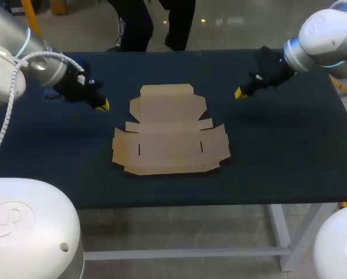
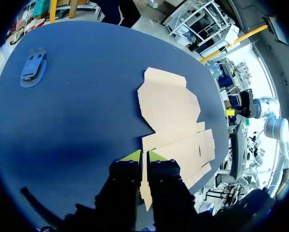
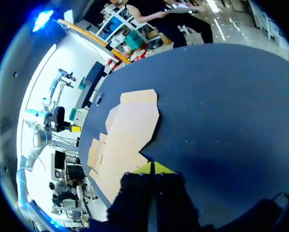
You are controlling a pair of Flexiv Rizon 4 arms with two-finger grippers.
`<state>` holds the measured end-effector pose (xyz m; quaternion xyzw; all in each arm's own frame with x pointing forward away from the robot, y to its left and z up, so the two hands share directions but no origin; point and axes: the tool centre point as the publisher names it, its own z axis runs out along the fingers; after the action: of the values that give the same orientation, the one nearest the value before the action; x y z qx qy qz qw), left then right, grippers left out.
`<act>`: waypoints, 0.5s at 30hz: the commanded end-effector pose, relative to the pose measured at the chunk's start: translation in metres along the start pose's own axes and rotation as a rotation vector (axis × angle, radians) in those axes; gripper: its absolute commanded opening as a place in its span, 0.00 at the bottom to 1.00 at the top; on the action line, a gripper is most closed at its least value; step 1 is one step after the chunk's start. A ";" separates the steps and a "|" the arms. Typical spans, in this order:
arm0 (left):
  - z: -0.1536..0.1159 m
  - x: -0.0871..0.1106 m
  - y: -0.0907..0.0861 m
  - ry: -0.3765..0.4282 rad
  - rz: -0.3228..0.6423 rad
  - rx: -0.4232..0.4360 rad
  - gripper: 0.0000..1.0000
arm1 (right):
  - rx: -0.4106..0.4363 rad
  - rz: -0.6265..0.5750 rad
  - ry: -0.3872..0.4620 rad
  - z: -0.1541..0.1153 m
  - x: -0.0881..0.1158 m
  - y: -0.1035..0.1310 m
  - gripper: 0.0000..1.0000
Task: Assemble the packaging by folding the flat box into shape, placing the metal phone stand inside, and closing the box properly
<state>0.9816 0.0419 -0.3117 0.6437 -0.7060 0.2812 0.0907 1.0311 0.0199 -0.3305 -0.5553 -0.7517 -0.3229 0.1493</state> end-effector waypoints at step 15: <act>0.012 -0.007 -0.008 0.006 0.006 0.023 0.00 | 0.001 0.095 -0.001 0.015 -0.005 -0.003 0.00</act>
<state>0.9924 0.0414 -0.3234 0.6412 -0.7039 0.2938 0.0841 1.0292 0.0263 -0.3456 -0.5921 -0.7239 -0.3162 0.1596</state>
